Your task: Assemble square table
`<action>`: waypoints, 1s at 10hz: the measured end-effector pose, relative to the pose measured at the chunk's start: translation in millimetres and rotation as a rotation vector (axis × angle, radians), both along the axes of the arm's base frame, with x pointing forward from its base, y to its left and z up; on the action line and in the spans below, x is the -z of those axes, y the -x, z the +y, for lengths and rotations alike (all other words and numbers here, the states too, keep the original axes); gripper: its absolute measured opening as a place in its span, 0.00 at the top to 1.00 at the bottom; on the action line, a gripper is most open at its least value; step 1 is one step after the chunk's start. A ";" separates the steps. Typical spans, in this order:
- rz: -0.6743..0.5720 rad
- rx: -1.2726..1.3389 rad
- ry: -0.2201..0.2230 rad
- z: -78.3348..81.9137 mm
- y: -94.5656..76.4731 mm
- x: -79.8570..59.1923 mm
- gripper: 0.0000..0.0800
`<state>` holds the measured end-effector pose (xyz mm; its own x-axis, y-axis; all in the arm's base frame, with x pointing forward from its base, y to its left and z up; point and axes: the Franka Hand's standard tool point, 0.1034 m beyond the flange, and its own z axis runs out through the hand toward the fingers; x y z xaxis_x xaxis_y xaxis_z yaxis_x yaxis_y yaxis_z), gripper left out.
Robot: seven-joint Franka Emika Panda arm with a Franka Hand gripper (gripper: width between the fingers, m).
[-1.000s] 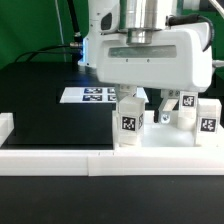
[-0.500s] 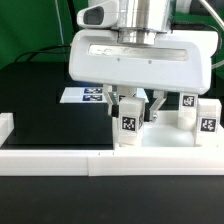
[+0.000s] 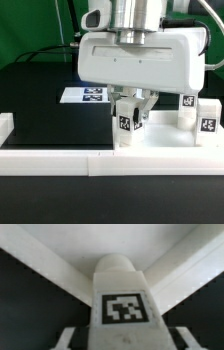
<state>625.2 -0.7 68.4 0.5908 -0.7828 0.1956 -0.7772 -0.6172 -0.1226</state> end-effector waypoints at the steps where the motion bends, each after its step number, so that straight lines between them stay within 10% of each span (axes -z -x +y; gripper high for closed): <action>1: 0.003 0.134 -0.078 -5.1 0.7 0.2 0.64; 4: -0.001 0.417 -0.217 -18.5 2.9 1.0 0.64; 10: 0.015 0.516 -0.238 -18.0 2.5 2.1 0.63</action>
Offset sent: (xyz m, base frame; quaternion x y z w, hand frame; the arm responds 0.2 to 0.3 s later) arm 0.0587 -0.0038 0.0232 0.1803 -0.0208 0.3355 0.9244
